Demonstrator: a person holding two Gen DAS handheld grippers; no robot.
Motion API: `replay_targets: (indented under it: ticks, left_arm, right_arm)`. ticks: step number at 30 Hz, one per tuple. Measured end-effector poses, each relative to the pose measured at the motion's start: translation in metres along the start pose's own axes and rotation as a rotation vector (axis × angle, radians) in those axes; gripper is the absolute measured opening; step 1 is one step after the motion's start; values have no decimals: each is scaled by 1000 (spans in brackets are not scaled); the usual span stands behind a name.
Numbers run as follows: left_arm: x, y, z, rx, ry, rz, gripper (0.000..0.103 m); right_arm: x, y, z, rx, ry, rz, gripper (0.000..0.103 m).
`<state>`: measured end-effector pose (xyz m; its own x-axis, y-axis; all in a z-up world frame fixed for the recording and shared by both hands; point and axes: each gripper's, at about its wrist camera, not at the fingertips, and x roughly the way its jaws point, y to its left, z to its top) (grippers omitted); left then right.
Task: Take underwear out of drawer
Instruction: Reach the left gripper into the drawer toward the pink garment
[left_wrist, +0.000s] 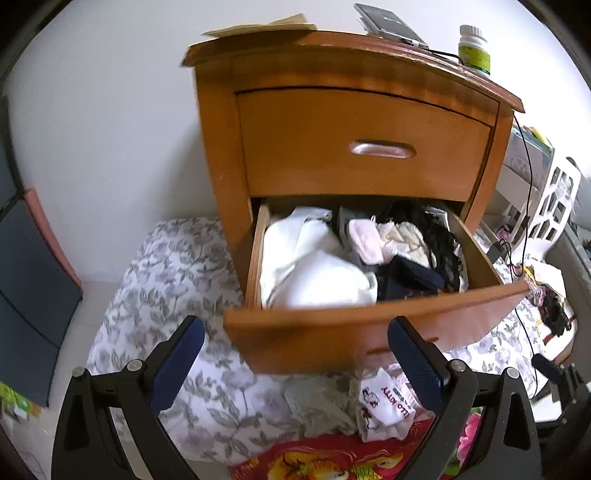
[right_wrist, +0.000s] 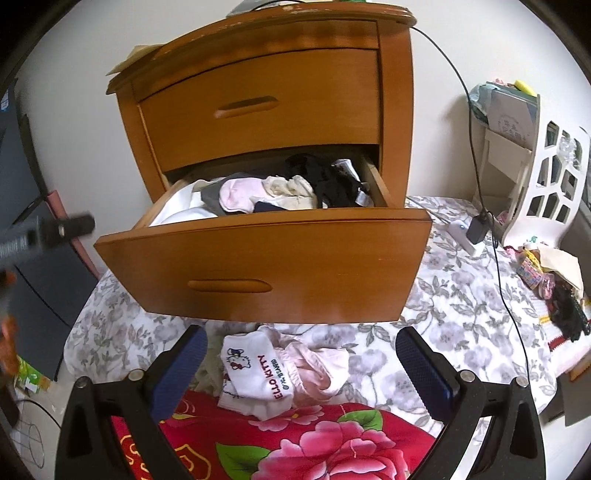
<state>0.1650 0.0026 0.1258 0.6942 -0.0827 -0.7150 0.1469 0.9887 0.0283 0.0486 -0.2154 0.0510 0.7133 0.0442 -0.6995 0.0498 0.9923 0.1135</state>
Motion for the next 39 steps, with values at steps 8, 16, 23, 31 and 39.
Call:
replay_targets:
  ticks: [8,16,23,31,39]
  left_arm:
    - [35,-9,61,29,140,-47,99]
    - [89,-36,88,-10,278,-95,99]
    - [129,-65,109,-13,311,-134,82]
    - [169,-83,108,-21,373,-157,58]
    - [200,-66,98,-134,434,-160,56]
  right_arm:
    - [10,-5,-3,11,24,15,103]
    - [22,-15,-6,39,48,18,103]
    - [33,-24,-7,60,63,19,103]
    - [46,-31,-9,77,90,29,103]
    - [52,-34,-11,91,103,39,103]
